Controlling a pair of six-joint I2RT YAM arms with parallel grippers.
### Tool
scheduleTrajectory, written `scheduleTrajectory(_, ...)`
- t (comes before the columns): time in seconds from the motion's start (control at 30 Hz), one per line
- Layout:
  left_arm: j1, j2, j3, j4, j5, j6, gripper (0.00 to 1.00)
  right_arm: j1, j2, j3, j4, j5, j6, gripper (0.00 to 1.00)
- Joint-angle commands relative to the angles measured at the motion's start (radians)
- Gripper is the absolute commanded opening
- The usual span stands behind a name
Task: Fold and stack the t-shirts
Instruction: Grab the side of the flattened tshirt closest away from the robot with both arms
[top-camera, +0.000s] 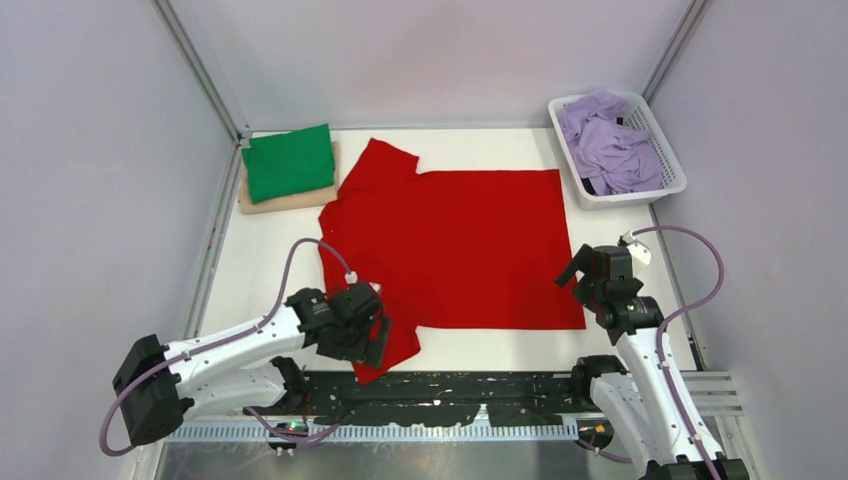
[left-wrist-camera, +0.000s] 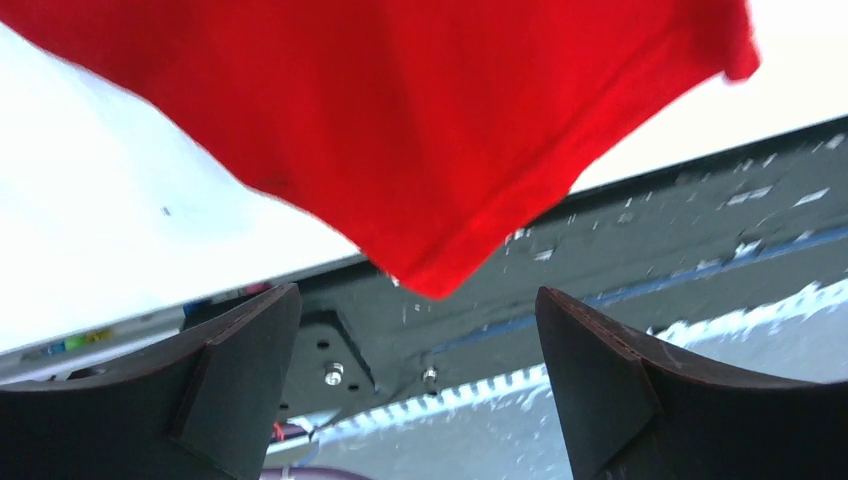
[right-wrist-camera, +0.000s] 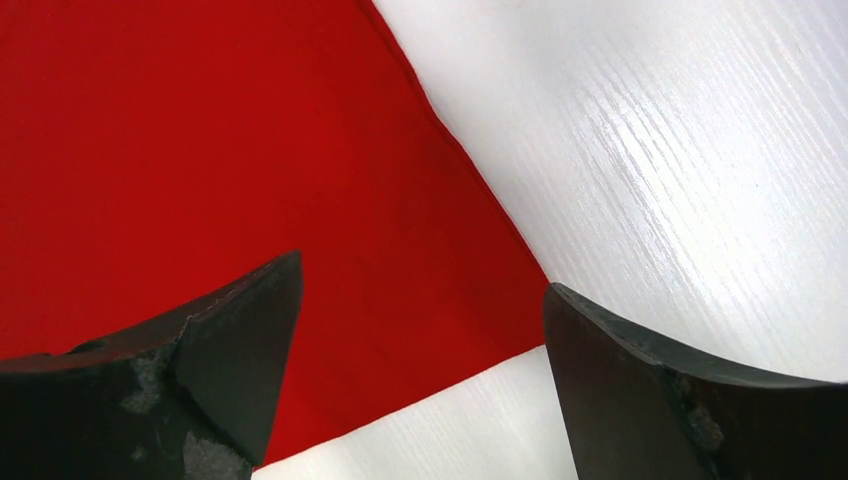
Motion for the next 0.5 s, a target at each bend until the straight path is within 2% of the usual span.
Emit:
scheduleTrajectory(0.0,-0.123,-0.015,-0.014,-0.068,0.004,-0.110,0.88,-0.004,-0.033,-0.019,0.051,0.035,0.000,0.96)
scheduleTrajectory(0.1,-0.164,0.027,-0.023,-0.004,0.079,-0.130,0.84,-0.005,-0.063,-0.039,0.054,0.074,0.031,0.96)
scheduleTrajectory(0.27,-0.171,0.096,-0.042,0.042,0.064,-0.132,0.73,-0.005,-0.105,-0.069,0.058,0.101,0.071,0.95)
scheduleTrajectory(0.37,-0.171,0.115,-0.054,0.093,0.057,-0.133,0.62,-0.005,-0.112,-0.081,0.071,0.082,0.074,0.96)
scheduleTrajectory(0.47,-0.170,0.142,-0.051,0.104,0.032,-0.146,0.61,-0.005,-0.115,-0.087,0.066,0.072,0.082,0.96)
